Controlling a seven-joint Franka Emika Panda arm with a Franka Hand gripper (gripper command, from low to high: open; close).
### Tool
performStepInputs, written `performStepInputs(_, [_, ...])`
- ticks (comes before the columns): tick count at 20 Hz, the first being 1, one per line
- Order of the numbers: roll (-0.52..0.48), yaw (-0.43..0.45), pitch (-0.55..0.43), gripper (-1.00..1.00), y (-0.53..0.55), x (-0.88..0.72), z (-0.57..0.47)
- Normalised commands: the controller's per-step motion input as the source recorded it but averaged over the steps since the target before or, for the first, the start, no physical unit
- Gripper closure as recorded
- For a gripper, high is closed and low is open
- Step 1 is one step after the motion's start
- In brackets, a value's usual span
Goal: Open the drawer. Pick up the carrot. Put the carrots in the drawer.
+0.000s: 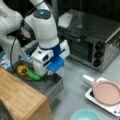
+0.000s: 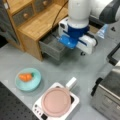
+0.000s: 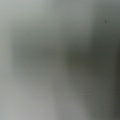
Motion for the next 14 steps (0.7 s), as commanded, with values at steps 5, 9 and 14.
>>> performStepInputs(5, [0.092,0.059,-0.011,-1.0,-0.14,-0.04,0.05])
performStepInputs(9, [0.085,0.059,0.008,-1.0,-0.14,-0.04,0.05])
performStepInputs(14, [0.062,0.025,0.041,-1.0,-0.03,-0.07,0.09])
